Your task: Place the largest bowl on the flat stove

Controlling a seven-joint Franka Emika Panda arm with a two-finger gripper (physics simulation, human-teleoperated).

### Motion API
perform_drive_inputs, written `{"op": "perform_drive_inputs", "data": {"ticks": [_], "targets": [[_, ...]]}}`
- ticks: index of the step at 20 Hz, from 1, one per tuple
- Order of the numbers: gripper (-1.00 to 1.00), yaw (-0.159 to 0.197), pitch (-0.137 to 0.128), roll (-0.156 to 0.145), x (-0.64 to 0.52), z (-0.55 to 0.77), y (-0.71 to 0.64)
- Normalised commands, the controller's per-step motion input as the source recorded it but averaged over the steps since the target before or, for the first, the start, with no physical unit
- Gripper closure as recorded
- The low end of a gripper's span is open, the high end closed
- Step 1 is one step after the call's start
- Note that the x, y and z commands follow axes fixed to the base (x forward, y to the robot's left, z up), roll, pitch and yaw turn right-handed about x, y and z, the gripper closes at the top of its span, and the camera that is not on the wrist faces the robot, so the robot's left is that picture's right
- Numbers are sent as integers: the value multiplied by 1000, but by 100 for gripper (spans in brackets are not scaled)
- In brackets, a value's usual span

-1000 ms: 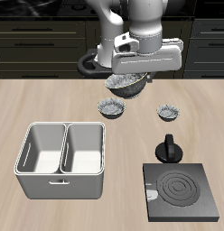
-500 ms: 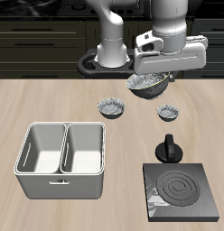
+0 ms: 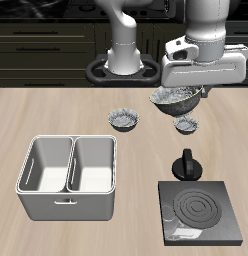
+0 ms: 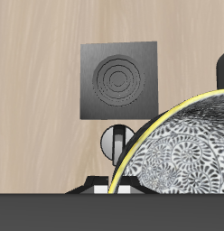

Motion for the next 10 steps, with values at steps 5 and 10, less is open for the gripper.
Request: {"op": "perform_drive_inputs", "data": {"ticks": [5,10], "targets": [[100,-13,40,-10,419,8,51],[100,-2,-11,-1,301,85,151]]}}
